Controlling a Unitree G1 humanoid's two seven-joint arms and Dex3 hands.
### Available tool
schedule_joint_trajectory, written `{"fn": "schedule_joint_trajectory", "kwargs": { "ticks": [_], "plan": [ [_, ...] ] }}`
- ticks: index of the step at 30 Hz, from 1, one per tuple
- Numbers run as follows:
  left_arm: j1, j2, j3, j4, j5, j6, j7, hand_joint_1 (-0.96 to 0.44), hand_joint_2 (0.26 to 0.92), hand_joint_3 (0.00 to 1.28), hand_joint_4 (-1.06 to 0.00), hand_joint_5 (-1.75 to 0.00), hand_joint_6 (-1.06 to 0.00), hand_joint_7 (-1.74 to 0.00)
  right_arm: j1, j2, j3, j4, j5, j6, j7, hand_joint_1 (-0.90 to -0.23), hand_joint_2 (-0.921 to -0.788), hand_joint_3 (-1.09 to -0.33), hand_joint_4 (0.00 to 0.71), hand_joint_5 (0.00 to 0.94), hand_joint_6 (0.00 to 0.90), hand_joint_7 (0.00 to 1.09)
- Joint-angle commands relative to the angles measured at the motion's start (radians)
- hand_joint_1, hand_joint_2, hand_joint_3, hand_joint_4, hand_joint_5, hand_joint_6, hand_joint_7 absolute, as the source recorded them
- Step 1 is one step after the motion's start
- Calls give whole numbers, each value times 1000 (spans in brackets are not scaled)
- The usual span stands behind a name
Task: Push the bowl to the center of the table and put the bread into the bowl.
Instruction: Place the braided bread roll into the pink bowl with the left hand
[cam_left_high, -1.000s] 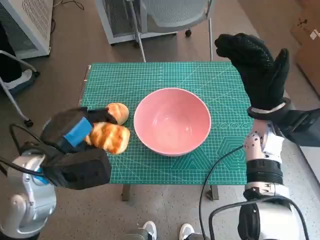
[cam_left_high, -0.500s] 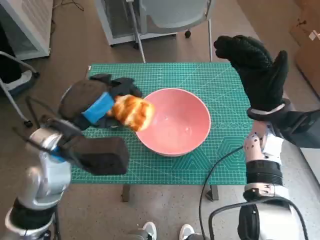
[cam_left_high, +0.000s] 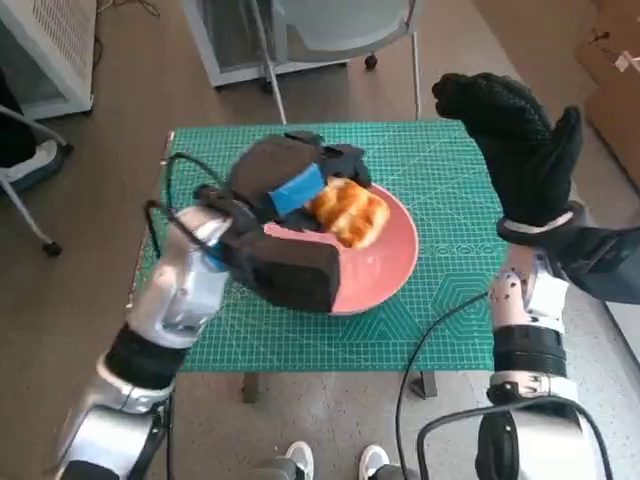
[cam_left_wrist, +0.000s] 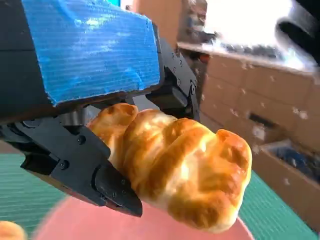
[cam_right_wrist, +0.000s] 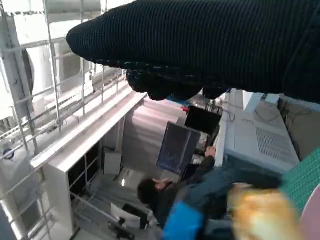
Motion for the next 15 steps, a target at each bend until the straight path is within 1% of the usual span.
{"fn": "schedule_joint_trajectory", "kwargs": {
  "ticks": [1, 10, 12, 13, 14, 15],
  "plan": [
    [-46, -19, -27, 93, 10, -25, 7, 2, 920, 31, -740, -1081, -658, -1162, 48, -11, 4, -25, -10, 2, -21, -664, -921, -676, 318, 4, 414, 6],
    [-69, -29, -60, 195, 26, -45, 14, 1, 920, 60, -710, -1136, -619, -1179, 76, -16, 14, -65, -30, -3, -66, -645, -921, -696, 315, 1, 409, 3],
    [-71, -32, -61, 210, 23, -40, 9, 1, 921, 88, -694, -1191, -578, -1179, 81, -18, 16, -72, -31, -1, -74, -644, -921, -698, 314, 0, 408, 2],
    [-71, -34, -61, 215, 21, -36, 5, 1, 921, 147, -638, -1253, -498, -1254, 83, -19, 17, -74, -32, 1, -77, -644, -921, -699, 313, 0, 408, 2],
    [-70, -35, -60, 219, 18, -30, -1, 1, 921, 170, -616, -1277, -468, -1282, 84, -20, 18, -76, -31, 3, -78, -643, -921, -700, 313, 0, 407, 2],
    [-70, -37, -59, 221, 15, -26, -4, -45, 886, 161, -509, -989, -411, -1028, 85, -21, 19, -78, -30, 5, -79, -643, -921, -700, 312, 0, 407, 2]
  ]
}}
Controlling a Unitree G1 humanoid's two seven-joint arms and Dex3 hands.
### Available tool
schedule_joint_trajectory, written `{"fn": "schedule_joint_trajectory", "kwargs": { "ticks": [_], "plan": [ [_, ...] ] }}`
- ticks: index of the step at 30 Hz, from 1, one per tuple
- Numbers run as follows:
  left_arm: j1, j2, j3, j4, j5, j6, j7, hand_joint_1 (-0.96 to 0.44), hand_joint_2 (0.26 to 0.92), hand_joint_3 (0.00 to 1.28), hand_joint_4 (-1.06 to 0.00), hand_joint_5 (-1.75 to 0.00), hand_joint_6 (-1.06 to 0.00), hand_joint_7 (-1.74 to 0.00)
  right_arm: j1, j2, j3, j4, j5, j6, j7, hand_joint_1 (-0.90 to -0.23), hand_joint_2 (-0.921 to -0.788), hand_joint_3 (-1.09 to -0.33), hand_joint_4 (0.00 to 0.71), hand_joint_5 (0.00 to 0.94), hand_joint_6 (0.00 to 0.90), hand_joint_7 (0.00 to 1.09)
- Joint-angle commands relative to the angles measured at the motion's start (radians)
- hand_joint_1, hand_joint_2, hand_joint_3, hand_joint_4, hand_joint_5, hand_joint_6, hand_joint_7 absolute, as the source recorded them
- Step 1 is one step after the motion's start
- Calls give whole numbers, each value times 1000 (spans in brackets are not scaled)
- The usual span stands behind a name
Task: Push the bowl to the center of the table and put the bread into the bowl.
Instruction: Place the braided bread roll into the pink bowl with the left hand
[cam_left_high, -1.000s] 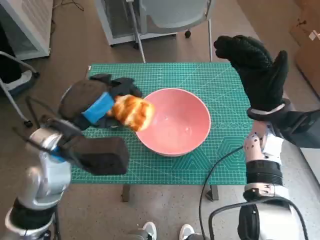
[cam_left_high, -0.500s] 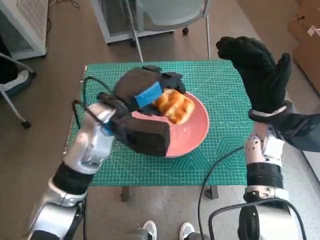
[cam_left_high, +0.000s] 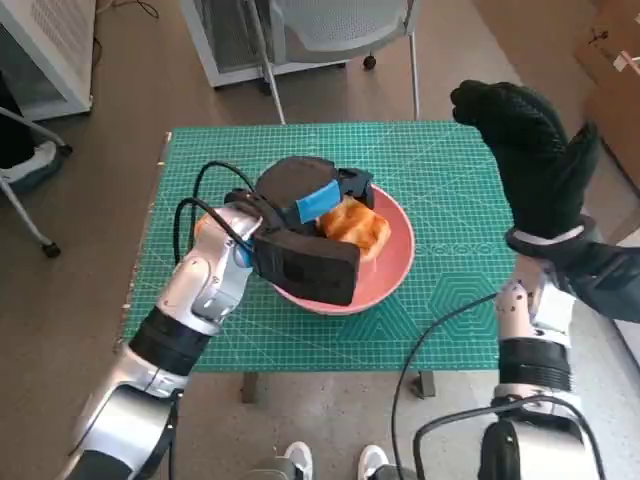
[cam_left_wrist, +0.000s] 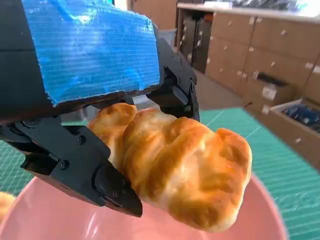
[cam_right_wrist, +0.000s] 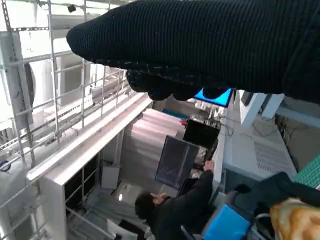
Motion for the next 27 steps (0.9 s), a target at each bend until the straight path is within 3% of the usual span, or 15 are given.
{"fn": "schedule_joint_trajectory", "kwargs": {
  "ticks": [1, 4, 7, 13, 27],
  "plan": [
    [-27, -11, -2, 19, -1, 14, -10, -75, 880, 125, -493, -703, -421, -774, 31, -9, 7, -12, -8, 12, -15, -643, -921, -701, 312, 0, 407, 1],
    [-19, -9, -2, 14, -2, 20, -15, -260, 850, 53, -300, -237, -314, -369, 31, -12, 11, -10, -10, 12, -19, -643, -921, -702, 311, 0, 406, 1],
    [-14, 4, -7, 9, 4, 5, -18, -401, 838, 26, -166, -78, -238, -207, 29, -15, 13, -6, -9, 14, -18, -646, -921, -702, 309, 0, 405, 1],
    [-9, 27, -10, 15, 3, -46, -11, -578, 840, 12, -20, -8, -157, -107, 28, -13, 18, -6, -5, 21, -16, -648, -921, -703, 308, 0, 405, 0],
    [23, 68, 14, -31, -4, -91, 1, -714, 855, 10, 1, 1, -103, -69, 18, -4, 21, 4, 10, 34, -4, -647, -921, -703, 309, 1, 399, 0]
  ]
}}
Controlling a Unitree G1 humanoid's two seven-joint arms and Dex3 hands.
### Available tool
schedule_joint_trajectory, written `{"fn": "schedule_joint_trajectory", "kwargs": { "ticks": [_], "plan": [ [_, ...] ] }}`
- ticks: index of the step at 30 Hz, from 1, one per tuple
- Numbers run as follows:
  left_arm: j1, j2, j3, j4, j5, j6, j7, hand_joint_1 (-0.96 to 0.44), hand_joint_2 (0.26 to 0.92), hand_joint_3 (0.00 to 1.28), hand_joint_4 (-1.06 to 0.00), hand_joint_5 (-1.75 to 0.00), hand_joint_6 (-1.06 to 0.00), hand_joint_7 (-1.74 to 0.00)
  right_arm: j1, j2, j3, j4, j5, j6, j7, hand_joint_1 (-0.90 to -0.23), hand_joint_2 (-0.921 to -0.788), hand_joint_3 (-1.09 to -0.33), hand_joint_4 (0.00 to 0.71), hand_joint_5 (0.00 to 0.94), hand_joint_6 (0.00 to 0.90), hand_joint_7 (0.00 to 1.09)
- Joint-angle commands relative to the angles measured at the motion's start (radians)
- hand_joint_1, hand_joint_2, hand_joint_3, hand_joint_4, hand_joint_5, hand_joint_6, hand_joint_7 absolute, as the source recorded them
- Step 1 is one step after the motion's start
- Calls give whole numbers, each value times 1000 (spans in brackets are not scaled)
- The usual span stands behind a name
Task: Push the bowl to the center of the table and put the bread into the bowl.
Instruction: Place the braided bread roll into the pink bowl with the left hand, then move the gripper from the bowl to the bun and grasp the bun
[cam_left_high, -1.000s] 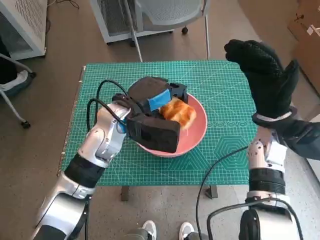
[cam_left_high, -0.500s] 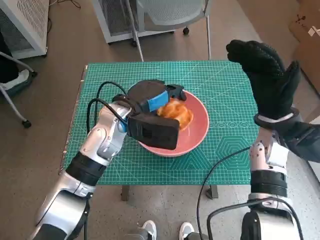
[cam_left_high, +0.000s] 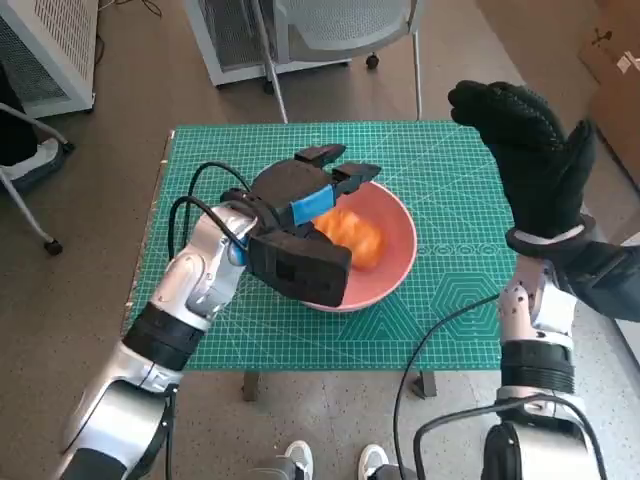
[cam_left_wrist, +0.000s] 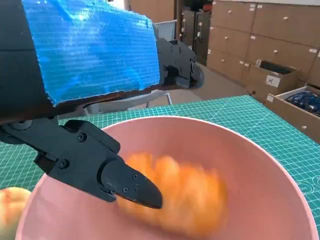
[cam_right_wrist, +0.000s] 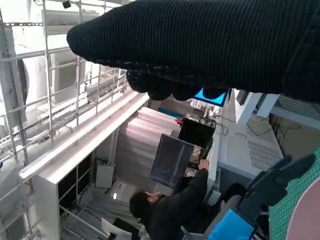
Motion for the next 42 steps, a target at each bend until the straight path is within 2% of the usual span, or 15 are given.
{"fn": "schedule_joint_trajectory", "kwargs": {
  "ticks": [1, 10, 15, 23, 30, 42],
  "plan": [
    [20, 33, 26, -48, -11, -10, -3, -716, 855, 9, 1, 1, -104, -69, 15, 4, 6, 13, 4, 11, 9, -647, -921, -702, 309, 2, 399, 0],
    [81, 146, 152, -229, -84, 18, -75, -675, 837, 1, 1, 1, -164, -89, 12, -1, 4, 22, 12, 7, 20, -649, -921, -699, 310, 1, 396, 0],
    [125, 215, 246, -323, -112, 57, -92, -589, 784, 0, -25, -5, -225, -58, 4, -9, 1, 31, 18, 7, 27, -649, -921, -700, 309, 1, 394, 0],
    [191, 281, 324, -395, -125, 158, -137, -478, 749, 0, -66, -12, -279, -46, -7, -6, 1, 49, 16, -3, 33, -650, -921, -697, 311, 2, 395, 1],
    [236, 319, 358, -399, -163, 236, -209, -380, 741, 1, -42, -2, -257, -15, -12, -5, 0, 65, 16, -10, 41, -655, -921, -695, 313, 2, 398, 2],
    [264, 320, 323, -340, -176, 254, -232, -390, 738, 0, 0, 1, -198, 0, -28, -4, -4, 95, 19, -18, 56, -663, -921, -696, 308, 0, 388, 0]
  ]
}}
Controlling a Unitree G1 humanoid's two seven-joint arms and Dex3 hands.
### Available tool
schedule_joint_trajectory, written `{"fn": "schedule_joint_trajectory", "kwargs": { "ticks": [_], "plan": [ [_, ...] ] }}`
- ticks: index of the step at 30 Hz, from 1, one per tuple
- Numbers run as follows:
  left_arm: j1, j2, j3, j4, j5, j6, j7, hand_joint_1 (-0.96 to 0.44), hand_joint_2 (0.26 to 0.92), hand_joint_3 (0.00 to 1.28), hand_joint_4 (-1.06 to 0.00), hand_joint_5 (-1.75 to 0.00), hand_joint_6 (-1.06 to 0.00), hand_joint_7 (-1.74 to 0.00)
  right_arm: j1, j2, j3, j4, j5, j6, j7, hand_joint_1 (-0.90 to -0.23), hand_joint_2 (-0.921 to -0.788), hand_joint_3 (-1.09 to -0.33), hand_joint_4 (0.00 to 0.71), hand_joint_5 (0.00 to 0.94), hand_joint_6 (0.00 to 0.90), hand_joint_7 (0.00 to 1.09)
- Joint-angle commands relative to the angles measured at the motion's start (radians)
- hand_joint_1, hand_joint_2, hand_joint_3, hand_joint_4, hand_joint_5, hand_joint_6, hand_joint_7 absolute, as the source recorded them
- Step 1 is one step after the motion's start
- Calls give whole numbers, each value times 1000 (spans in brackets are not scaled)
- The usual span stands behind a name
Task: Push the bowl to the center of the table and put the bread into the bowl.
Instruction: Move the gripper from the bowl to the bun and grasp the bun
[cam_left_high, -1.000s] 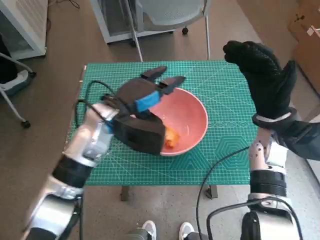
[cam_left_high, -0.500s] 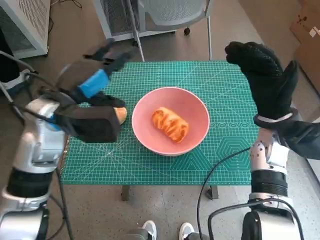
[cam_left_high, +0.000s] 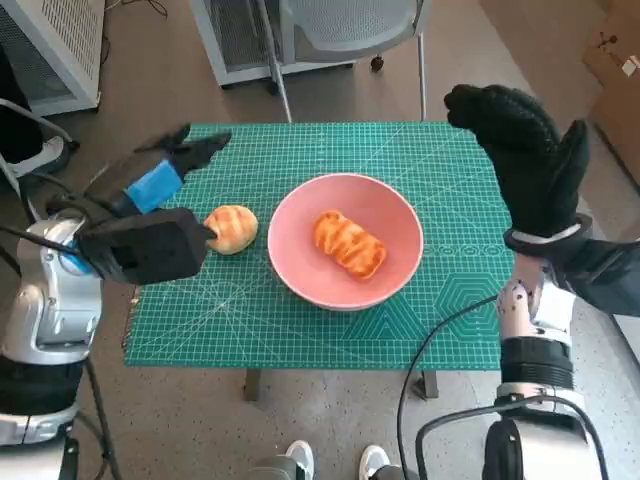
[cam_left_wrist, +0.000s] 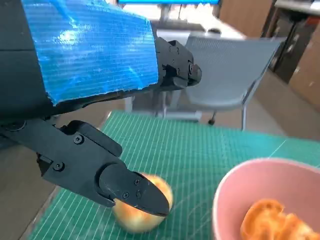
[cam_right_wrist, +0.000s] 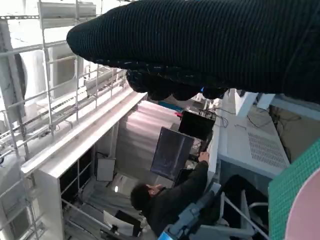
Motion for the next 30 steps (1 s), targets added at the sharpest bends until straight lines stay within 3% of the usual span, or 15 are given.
{"fn": "schedule_joint_trajectory", "kwargs": {
  "ticks": [1, 11, 30],
  "plan": [
    [5, -2, -29, 42, -4, -4, -5, -392, 738, 0, 0, 1, -197, 0, -8, 1, -1, 25, 3, 2, 14, -663, -921, -696, 308, 0, 388, 0],
    [-43, -37, -83, 157, -2, -11, 5, -391, 735, 0, 1, 1, -175, 0, -13, -7, -9, 32, 9, 7, 34, -670, -921, -696, 309, 0, 389, 1],
    [-306, -184, -274, 780, 127, -76, 194, -398, 746, 4, 1, 1, -178, -6, 4, -25, -6, 1, -8, 18, 20, -661, -921, -701, 305, 0, 386, 0]
  ]
}}
